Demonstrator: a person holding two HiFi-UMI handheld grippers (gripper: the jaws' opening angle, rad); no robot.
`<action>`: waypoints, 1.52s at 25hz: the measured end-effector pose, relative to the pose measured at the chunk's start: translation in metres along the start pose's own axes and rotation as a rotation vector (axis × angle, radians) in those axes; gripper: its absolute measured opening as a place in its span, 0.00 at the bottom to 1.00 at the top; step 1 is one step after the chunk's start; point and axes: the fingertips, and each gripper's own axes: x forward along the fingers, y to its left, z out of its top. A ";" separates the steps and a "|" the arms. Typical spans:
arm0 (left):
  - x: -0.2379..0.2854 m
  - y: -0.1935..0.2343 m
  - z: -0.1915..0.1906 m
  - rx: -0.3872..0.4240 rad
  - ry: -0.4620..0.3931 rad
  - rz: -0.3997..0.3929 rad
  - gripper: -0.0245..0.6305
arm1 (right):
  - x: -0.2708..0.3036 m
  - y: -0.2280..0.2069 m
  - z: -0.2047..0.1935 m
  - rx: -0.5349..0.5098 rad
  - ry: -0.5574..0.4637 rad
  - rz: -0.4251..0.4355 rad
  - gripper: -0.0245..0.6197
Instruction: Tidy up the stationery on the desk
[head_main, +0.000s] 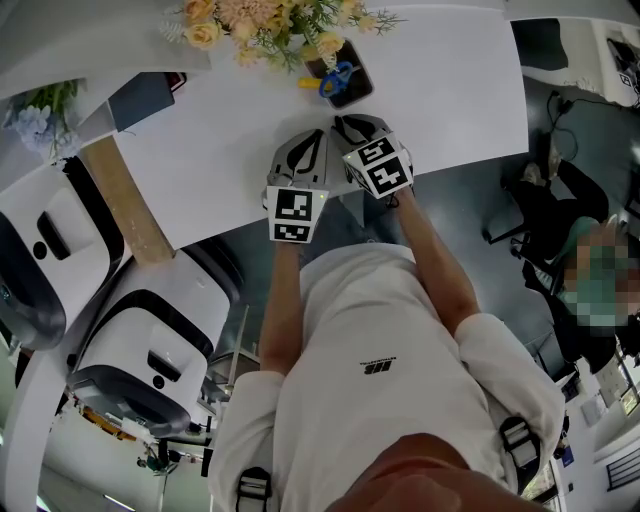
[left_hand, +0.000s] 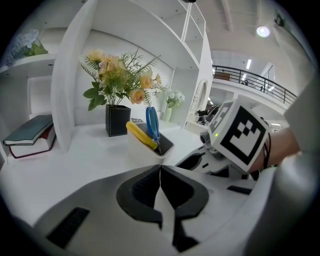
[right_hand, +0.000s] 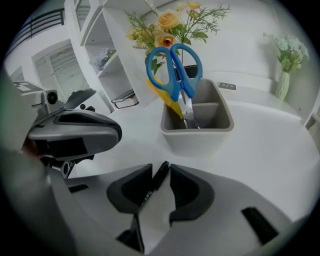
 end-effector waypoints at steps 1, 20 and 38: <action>0.000 0.000 0.000 -0.001 0.000 0.000 0.04 | 0.001 -0.001 0.000 0.001 0.006 -0.003 0.19; -0.004 -0.003 0.015 0.009 -0.030 0.006 0.04 | -0.031 -0.003 0.020 -0.048 -0.035 -0.021 0.11; -0.006 -0.015 0.060 0.056 -0.095 -0.009 0.04 | -0.108 -0.021 0.084 -0.005 -0.289 -0.058 0.10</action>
